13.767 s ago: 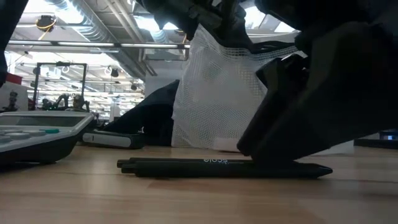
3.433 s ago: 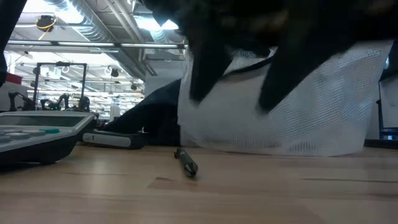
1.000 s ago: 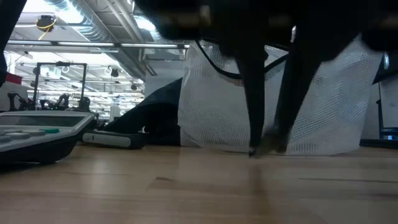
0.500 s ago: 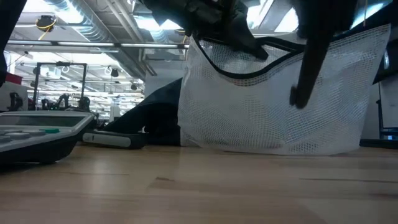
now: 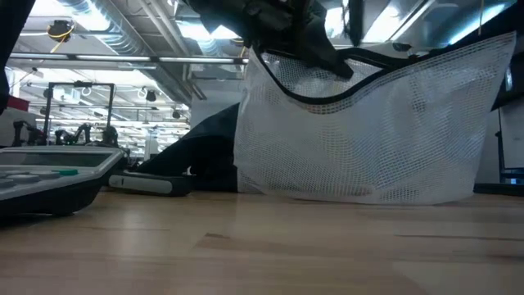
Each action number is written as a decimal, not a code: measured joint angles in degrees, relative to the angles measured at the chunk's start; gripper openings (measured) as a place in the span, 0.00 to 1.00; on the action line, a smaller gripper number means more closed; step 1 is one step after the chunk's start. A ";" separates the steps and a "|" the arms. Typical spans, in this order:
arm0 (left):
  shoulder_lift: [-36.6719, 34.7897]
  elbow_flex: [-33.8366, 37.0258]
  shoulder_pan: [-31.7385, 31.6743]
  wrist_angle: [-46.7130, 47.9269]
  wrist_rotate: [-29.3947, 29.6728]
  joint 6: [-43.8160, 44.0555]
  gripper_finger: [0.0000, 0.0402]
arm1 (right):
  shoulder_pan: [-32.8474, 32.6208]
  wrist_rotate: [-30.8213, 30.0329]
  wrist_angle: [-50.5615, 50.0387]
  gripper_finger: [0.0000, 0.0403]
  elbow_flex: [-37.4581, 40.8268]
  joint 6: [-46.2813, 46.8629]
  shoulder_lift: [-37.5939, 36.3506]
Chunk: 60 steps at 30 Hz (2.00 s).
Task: Unpack backpack
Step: Put the black pen into the transparent zip bag, then put the gray calculator into the transparent zip bag
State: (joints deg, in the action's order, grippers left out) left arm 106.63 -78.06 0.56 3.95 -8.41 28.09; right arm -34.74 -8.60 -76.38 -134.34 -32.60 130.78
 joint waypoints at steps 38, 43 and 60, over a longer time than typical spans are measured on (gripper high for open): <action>0.00 -0.02 0.20 1.51 1.63 -0.25 0.00 | 4.39 -7.61 -5.15 0.00 3.23 6.91 -2.18; 0.00 -0.02 0.21 1.43 1.63 -0.33 0.00 | -1.05 -12.69 -1.56 0.00 3.00 8.57 -4.58; 0.00 -0.02 0.24 1.44 1.34 1.17 0.00 | -12.96 -33.19 15.77 0.00 37.22 41.38 -19.82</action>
State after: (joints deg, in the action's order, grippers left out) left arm 106.63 -78.08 0.80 5.39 -7.08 29.26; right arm -47.70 -41.79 -60.61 -97.12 8.78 110.96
